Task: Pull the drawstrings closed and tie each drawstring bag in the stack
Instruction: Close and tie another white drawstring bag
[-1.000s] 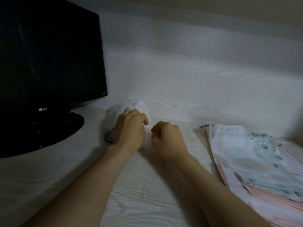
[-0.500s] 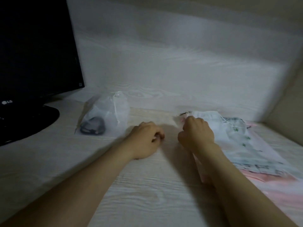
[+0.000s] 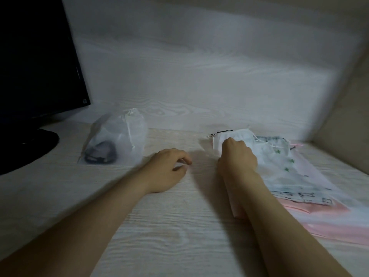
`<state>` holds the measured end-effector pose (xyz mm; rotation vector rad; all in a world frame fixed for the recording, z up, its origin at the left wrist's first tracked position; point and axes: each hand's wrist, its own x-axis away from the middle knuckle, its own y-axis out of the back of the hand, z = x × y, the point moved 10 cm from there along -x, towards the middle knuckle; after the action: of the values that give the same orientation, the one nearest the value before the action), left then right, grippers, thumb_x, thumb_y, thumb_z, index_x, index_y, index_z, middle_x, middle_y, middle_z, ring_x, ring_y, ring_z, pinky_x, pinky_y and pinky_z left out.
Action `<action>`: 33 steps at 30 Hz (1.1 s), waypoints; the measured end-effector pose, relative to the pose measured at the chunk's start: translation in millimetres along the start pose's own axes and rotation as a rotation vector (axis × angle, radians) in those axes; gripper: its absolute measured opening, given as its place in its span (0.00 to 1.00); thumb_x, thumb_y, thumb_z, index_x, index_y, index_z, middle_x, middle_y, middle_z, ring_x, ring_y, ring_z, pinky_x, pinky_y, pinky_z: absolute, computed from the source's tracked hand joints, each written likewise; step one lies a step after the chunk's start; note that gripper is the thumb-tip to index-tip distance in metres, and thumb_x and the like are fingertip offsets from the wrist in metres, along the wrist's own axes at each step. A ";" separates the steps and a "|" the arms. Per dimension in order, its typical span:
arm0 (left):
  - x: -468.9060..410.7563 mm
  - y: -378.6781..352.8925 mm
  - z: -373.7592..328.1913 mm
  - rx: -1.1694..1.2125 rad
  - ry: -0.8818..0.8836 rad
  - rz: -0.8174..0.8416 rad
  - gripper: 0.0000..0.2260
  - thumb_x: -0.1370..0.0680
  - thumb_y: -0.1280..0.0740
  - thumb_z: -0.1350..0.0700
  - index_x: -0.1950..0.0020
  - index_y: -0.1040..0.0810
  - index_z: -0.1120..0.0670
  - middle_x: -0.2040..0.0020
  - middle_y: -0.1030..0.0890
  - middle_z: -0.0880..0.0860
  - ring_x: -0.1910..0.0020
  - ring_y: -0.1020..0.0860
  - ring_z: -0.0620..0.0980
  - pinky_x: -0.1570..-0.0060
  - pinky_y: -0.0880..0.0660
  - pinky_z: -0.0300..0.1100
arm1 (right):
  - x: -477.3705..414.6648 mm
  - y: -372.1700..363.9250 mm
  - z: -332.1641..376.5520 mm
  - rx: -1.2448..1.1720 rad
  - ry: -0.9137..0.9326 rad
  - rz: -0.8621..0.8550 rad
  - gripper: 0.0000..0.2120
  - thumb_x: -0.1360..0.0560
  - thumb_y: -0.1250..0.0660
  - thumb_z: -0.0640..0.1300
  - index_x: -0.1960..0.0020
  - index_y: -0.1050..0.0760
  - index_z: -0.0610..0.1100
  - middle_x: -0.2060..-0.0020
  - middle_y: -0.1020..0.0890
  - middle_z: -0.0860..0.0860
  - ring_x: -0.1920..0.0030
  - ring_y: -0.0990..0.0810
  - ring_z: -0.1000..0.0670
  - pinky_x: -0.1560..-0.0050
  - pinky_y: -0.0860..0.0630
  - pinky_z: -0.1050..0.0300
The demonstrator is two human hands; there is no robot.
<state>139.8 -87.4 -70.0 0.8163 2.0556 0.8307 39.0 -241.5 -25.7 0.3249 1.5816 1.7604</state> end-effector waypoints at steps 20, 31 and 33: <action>3.4 12.6 8.5 0.153 0.085 -0.081 0.09 0.19 0.31 0.57 0.42 0.14 0.49 0.44 0.15 0.45 0.45 0.18 0.39 0.39 0.21 0.38 | 18.2 54.3 35.8 -0.112 0.293 -0.535 0.25 0.27 0.31 0.32 0.32 0.24 0.47 0.50 0.17 0.46 0.54 0.18 0.37 0.63 0.36 0.53; 16.7 75.9 40.6 0.254 0.181 -0.519 0.33 0.19 0.30 0.63 0.18 0.39 0.48 0.31 0.27 0.50 0.47 0.20 0.44 0.46 0.22 0.39 | 38.0 50.7 74.0 -0.592 0.680 -0.472 0.12 0.29 0.33 0.30 0.51 0.19 0.42 0.55 0.22 0.50 0.61 0.25 0.53 0.59 0.32 0.69; 16.9 80.3 33.0 0.210 0.080 -0.513 0.37 0.22 0.30 0.64 0.16 0.42 0.47 0.28 0.30 0.52 0.44 0.21 0.47 0.44 0.23 0.41 | 39.3 50.6 75.9 -0.631 0.688 -0.457 0.11 0.31 0.32 0.29 0.57 0.20 0.43 0.58 0.22 0.51 0.62 0.26 0.55 0.60 0.35 0.73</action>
<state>179.7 -18.3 -31.8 0.3310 2.3037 0.3713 41.5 -157.2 26.6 -0.9559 1.2617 1.9647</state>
